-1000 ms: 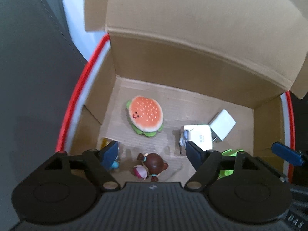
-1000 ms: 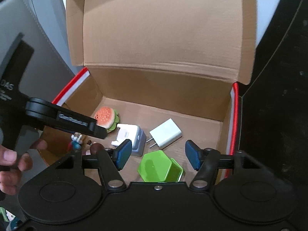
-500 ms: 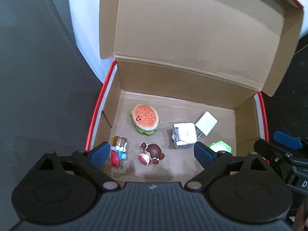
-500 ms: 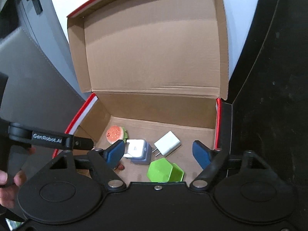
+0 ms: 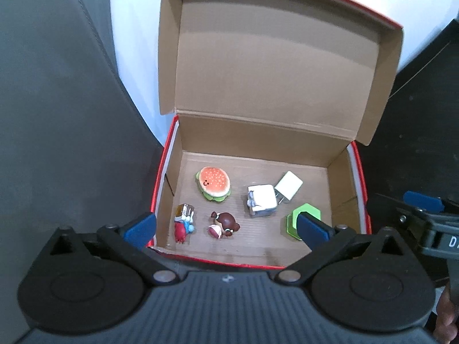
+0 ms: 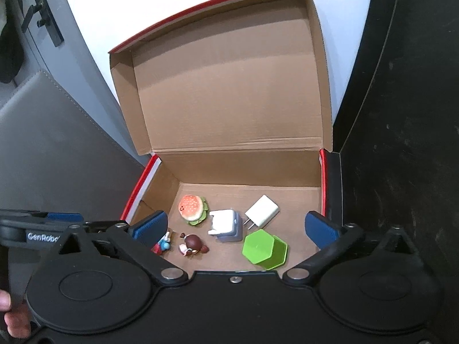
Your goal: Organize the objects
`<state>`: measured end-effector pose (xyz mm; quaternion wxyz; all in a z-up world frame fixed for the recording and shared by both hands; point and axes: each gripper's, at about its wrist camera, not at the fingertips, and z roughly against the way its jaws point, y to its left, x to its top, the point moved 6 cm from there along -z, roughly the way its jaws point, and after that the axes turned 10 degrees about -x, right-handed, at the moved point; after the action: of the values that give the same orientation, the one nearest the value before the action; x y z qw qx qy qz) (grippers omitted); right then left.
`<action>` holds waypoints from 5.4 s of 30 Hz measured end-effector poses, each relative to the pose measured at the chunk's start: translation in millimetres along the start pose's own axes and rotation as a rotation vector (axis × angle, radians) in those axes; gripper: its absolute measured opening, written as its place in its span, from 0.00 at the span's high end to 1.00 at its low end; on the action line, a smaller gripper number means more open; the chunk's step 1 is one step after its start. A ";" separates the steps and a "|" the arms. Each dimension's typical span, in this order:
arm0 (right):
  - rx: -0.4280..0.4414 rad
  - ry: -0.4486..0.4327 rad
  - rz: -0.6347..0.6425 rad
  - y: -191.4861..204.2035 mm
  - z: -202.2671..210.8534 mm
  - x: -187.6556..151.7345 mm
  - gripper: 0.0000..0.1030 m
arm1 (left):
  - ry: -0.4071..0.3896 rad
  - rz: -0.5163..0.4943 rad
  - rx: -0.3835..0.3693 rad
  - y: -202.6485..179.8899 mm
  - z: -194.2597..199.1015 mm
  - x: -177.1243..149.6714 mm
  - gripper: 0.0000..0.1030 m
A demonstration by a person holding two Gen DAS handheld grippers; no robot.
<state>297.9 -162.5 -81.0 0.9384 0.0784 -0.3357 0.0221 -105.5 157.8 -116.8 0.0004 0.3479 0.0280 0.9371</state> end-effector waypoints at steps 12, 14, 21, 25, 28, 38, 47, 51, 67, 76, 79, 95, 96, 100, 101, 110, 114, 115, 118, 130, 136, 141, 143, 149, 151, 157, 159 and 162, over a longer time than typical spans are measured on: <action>-0.025 -0.012 -0.043 9.1 47.7 -1.3 0.00 | -0.062 -0.051 -0.003 -10.0 52.7 -13.4 0.00; -0.027 -0.017 -0.043 11.6 56.6 -2.5 0.00 | -0.077 -0.065 -0.005 -12.6 62.7 -15.1 0.00; -0.036 -0.039 -0.055 12.8 83.5 -6.0 0.00 | -0.116 -0.101 -0.013 -22.1 93.1 -21.8 0.00; -0.032 -0.041 -0.071 11.7 96.3 -9.2 0.00 | -0.135 -0.118 -0.010 -28.1 107.4 -26.9 0.00; -0.016 -0.030 -0.095 12.5 106.6 -12.6 0.00 | -0.151 -0.125 -0.013 -32.2 118.8 -31.4 0.00; -0.019 -0.052 -0.098 17.0 136.0 -25.1 0.00 | -0.193 -0.161 -0.020 -40.4 154.2 -46.3 0.00; -0.022 -0.055 -0.101 18.8 154.7 -33.4 0.00 | -0.216 -0.172 -0.027 -39.0 175.5 -53.9 0.00; -0.019 -0.064 -0.086 22.4 164.7 -36.3 0.00 | -0.224 -0.169 -0.032 -35.6 182.5 -56.7 0.00; -0.013 -0.049 -0.018 36.1 170.8 -56.5 0.00 | -0.228 -0.149 -0.039 -22.0 195.8 -74.0 0.00; -0.027 -0.035 -0.031 28.9 167.0 -63.4 0.00 | -0.222 -0.151 -0.036 -18.5 194.8 -76.4 0.00; -0.025 -0.032 -0.029 28.4 165.5 -63.8 0.00 | -0.221 -0.151 -0.037 -18.0 194.2 -76.5 0.00; -0.027 -0.036 -0.040 23.4 164.8 -59.0 0.00 | -0.225 -0.151 -0.041 -19.5 192.2 -71.1 0.00; -0.029 -0.037 -0.041 23.1 165.5 -58.9 0.00 | -0.225 -0.153 -0.042 -20.1 192.1 -70.3 0.00; -0.033 -0.037 -0.043 20.8 166.4 -57.1 0.00 | -0.226 -0.154 -0.043 -21.9 191.7 -68.9 0.00; -0.034 -0.037 -0.043 20.8 166.8 -57.1 0.00 | -0.226 -0.153 -0.042 -22.0 191.7 -68.8 0.00; -0.035 -0.049 -0.043 20.7 171.3 -55.1 0.00 | -0.228 -0.159 -0.036 -24.7 194.6 -67.3 0.00; -0.036 -0.053 -0.042 20.9 173.5 -54.4 0.00 | -0.232 -0.162 -0.042 -25.4 196.2 -66.3 0.00; -0.033 -0.054 -0.042 21.3 174.1 -54.1 0.00 | -0.232 -0.162 -0.042 -25.5 196.3 -66.3 0.00; -0.032 -0.059 -0.045 20.6 176.3 -53.0 0.00 | -0.231 -0.162 -0.042 -25.2 195.9 -66.0 0.00; -0.044 -0.059 -0.051 20.8 175.8 -54.4 0.00 | -0.228 -0.162 -0.040 -25.9 195.6 -66.2 0.00; -0.045 -0.057 -0.052 20.9 174.3 -54.4 0.00 | -0.227 -0.167 -0.037 -29.0 194.0 -66.5 0.00; -0.048 -0.056 -0.056 18.7 173.6 -54.8 0.00 | -0.221 -0.165 -0.037 -28.5 192.2 -67.9 0.00; -0.049 -0.054 -0.058 17.7 172.8 -55.5 0.00 | -0.221 -0.165 -0.037 -28.7 192.0 -68.2 0.00; -0.050 -0.052 -0.060 16.6 171.8 -56.0 0.00 | -0.218 -0.160 -0.038 -27.8 190.6 -68.6 0.00; -0.050 -0.049 -0.058 16.3 170.9 -56.8 0.00 | -0.217 -0.158 -0.040 -26.9 190.3 -69.2 0.00; -0.056 -0.049 -0.066 13.6 170.2 -57.4 0.00 | -0.214 -0.157 -0.042 -25.8 189.1 -68.7 0.00; -0.056 -0.049 -0.064 13.6 170.6 -57.7 0.00 | -0.213 -0.157 -0.042 -25.6 188.6 -68.7 0.00; -0.057 -0.050 -0.065 13.7 170.7 -57.7 0.00 | -0.210 -0.156 -0.040 -25.4 186.5 -69.4 0.00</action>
<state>145.0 -176.0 14.4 0.9319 0.0630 -0.3567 -0.0201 68.3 191.6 -22.3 0.0833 0.4407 0.0359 0.8931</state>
